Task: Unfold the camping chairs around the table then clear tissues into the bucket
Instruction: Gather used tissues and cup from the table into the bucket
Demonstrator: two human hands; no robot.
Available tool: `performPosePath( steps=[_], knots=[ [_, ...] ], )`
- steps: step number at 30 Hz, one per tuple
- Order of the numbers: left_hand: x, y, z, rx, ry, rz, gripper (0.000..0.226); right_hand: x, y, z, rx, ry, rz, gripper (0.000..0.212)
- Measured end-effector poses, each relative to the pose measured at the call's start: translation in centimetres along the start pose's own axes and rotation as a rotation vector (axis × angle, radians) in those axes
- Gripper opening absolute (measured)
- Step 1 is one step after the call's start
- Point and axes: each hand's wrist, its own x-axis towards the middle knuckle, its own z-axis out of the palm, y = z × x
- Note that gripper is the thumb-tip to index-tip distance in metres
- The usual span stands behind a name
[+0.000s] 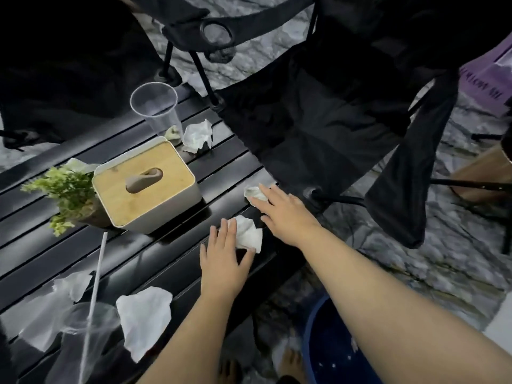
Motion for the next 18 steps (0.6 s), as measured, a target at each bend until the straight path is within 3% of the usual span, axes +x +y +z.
performPosePath(
  steps=[5,11,15,18],
  knots=[
    [0.6,-0.6,2.9,0.105,0.077,0.020,0.054,2.4,1.8,3.3,-0.051,0.033,-0.095,0.050],
    [1.6,-1.2,3.6,0.025,0.250,0.040,0.030,1.3,3.1,5.0,0.192,0.366,-0.170,0.066],
    [0.6,0.3,2.0,-0.217,0.192,0.024,0.031,-1.5,3.6,4.4,0.415,0.452,-0.075,0.060],
    [-0.4,2.9,1.3,-0.227,0.123,0.129,0.031,-5.8,4.8,4.1,0.477,0.512,0.064,0.051]
  ],
)
